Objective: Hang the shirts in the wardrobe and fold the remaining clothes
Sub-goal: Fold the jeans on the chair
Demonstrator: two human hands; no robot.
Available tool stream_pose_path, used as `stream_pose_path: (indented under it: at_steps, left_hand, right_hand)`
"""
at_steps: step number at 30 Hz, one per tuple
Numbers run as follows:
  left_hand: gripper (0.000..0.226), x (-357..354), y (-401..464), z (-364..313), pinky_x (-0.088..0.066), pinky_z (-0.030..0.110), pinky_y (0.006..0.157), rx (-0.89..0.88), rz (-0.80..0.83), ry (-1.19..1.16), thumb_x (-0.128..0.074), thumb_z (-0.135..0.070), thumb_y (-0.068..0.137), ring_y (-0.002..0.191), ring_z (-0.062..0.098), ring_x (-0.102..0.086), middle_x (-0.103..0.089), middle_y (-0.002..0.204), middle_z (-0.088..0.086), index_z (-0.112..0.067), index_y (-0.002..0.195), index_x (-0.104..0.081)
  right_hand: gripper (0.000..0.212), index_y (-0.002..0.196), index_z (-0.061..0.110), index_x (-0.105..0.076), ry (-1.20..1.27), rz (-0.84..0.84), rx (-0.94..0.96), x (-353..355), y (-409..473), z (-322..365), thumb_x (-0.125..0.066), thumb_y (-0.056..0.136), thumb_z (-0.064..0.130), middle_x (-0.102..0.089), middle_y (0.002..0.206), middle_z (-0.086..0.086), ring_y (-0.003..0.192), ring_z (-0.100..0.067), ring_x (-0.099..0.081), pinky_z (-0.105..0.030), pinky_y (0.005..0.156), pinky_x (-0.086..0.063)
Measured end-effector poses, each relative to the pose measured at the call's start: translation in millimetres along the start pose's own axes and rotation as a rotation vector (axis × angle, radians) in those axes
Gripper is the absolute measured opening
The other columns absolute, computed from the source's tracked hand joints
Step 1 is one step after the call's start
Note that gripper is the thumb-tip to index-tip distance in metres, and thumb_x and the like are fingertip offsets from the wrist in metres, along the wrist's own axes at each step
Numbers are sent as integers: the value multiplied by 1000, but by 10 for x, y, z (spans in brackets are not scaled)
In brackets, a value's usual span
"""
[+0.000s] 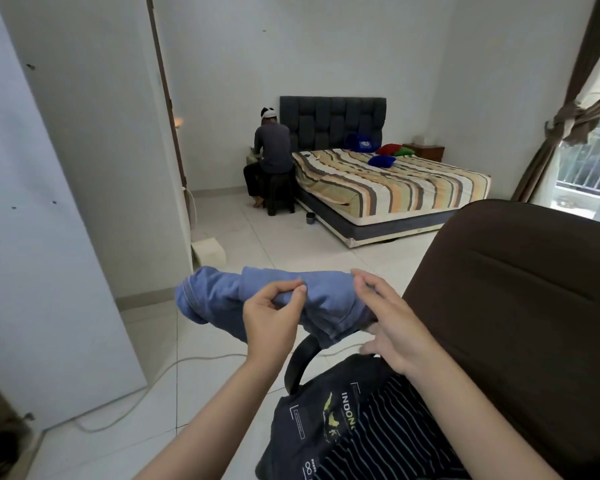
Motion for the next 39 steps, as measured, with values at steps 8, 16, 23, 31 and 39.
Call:
stream_pose_path:
  at_steps: [8,16,23,31,39]
  left_hand:
    - [8,217,-56,-23,-39,20,49,-95,111,-50,-72,-4,78,45,11,-49,-57,45,-10,-12,78,-74]
    - [19,459,-80,-79,-56,22,67,-205,142,-5,-73,4,74,71,11,-69,-73,71,0,-15,71,-74]
    - [24,653,-66,-10,-54,21,73,-171,38,-86,-74,4,72,82,12,-68,-74,77,-2,-19,70,-75]
    - [31,712,-158,243,-46,41,90,333,41,-316,-56,-43,87,114,19,-59,-59,128,-5,-41,117,-62]
    - [52,965,-85,637,-55,39,86,443,-120,-916,-52,-12,88,117,28,-58,-56,133,15,-12,139,-43]
  right_hand:
    - [64,126,15,-58,372,123,-491,-102,247,-60,-69,71,47,-60,124,-22,108,-51,-58,-76,93,-33]
    - [54,128,17,-57,383,232,-515,-404,206,-395,-62,78,36,-69,107,-17,88,-38,-68,-51,52,-57]
    - [71,137,40,-41,667,223,-161,-700,231,-633,-65,75,15,-68,116,-10,97,-30,-68,-41,67,-59]
    - [82,132,52,-43,317,71,264,-727,351,-620,-74,76,1,-46,139,15,120,-9,-55,-39,97,-50]
    - [84,135,46,-44,38,219,405,-650,403,-791,-75,74,-2,-45,136,26,127,1,-46,-30,101,-45]
Point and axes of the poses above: each hand's wrist, its own y-axis towards the middle knuckle, its own x-axis out of the back of the hand, z = x × y, the point moved 1 cm from there along y, towards the middle knuckle
